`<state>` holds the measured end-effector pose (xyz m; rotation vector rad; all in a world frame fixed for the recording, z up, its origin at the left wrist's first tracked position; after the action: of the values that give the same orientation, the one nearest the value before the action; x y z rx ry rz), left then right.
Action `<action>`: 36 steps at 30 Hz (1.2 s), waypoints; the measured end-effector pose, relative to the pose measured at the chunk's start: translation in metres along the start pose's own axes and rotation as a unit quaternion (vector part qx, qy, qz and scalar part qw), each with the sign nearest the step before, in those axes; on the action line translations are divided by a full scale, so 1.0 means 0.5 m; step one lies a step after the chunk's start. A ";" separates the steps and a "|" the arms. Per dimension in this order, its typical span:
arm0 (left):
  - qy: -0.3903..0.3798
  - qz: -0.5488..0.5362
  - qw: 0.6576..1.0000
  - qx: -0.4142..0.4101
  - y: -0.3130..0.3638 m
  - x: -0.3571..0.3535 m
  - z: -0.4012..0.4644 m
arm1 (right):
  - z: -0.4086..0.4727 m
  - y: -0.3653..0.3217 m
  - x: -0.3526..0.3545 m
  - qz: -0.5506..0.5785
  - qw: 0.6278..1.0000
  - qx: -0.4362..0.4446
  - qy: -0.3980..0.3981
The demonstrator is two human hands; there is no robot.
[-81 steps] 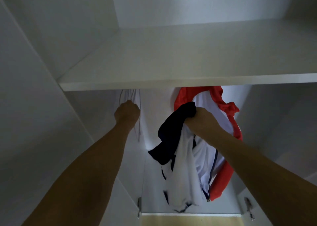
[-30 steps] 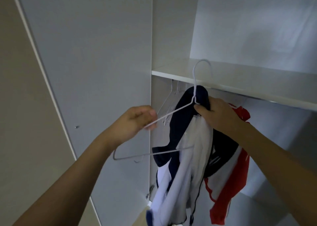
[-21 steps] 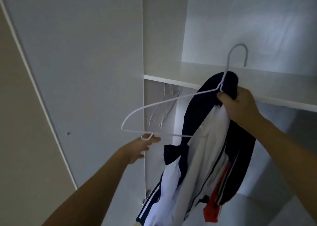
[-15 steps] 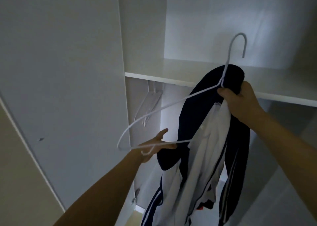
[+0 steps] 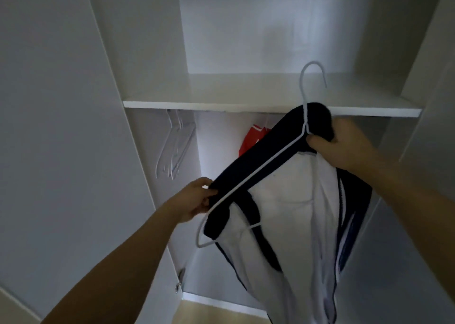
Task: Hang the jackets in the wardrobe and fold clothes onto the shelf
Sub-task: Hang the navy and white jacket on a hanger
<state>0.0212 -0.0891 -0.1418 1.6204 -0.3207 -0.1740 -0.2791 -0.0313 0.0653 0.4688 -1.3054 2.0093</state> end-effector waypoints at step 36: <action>0.264 0.276 0.776 -0.501 0.343 -0.079 -0.192 | 0.053 -0.158 -0.162 0.064 0.995 -0.061 0.034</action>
<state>-0.0046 0.0060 0.0330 0.4119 -0.1891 0.4986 -0.1679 -0.0632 0.0776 0.2631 -1.4380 2.0161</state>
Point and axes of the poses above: each hand's wrist, its own z-axis towards the middle knuckle, its own x-axis out of the back of the hand, y = z × x, the point moved 10 cm from there along z, towards the middle knuckle, and after that the axes turned 12 degrees about -x, right-handed, at the moved point
